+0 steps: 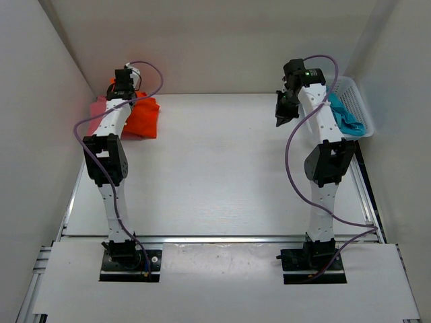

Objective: Fold and stack the t-shirts
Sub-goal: Put the neatly folded tshirt into the corner of the board with the left arm

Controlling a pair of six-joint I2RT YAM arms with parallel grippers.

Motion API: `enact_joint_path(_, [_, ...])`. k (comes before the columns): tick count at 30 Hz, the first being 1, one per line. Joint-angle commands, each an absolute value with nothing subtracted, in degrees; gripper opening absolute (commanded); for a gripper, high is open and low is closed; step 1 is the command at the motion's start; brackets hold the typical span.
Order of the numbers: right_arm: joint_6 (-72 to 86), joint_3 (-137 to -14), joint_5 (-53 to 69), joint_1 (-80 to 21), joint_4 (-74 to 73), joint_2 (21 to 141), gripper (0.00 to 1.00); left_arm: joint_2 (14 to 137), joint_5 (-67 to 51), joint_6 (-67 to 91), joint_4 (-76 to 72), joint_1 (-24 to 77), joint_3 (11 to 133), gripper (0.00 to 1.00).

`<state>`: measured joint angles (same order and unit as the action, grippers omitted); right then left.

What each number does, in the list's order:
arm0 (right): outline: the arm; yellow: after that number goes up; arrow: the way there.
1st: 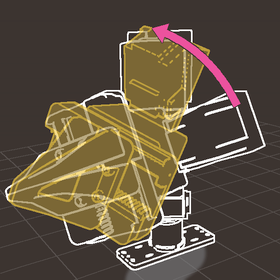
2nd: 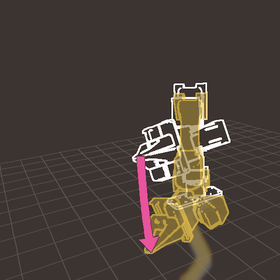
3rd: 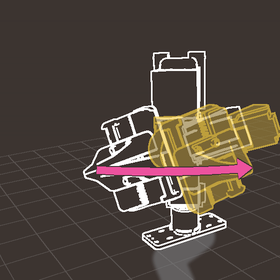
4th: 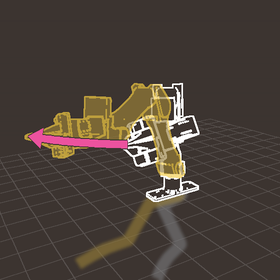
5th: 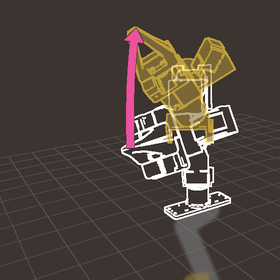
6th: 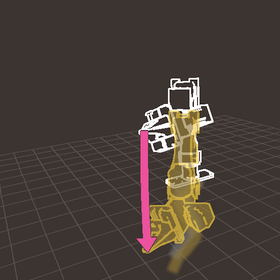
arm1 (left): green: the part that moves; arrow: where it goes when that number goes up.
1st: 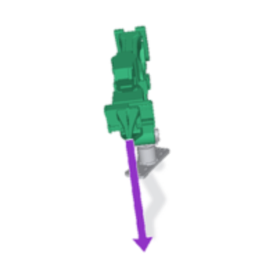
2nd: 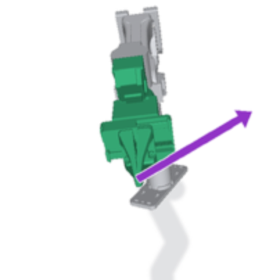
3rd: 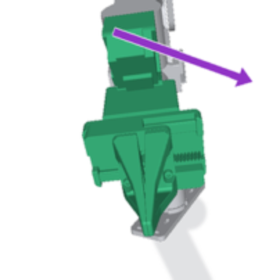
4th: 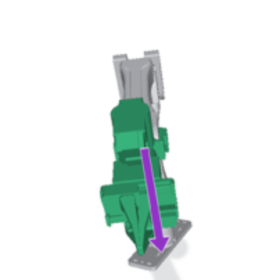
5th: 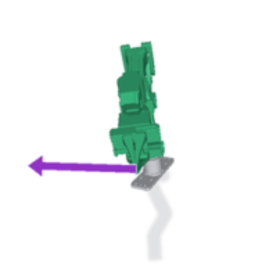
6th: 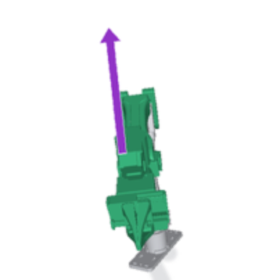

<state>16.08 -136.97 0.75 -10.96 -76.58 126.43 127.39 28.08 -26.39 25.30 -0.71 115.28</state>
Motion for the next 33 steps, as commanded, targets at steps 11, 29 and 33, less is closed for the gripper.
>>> enact_joint_path(11, [15.9,-136.8,1.8,-11.9,-76.6,125.6,0.0,127.0,28.3,-28.3,21.1,-7.5,118.4,0.0])
enact_joint_path(29, [15.4,-137.5,4.3,-13.1,-76.6,126.3,0.11,143.2,35.3,-28.9,28.7,-13.5,137.0,0.62])
enact_joint_path(33, [14.9,-137.7,4.2,-13.4,-76.6,126.4,0.11,141.6,34.6,-26.8,30.1,-13.2,135.1,0.89])
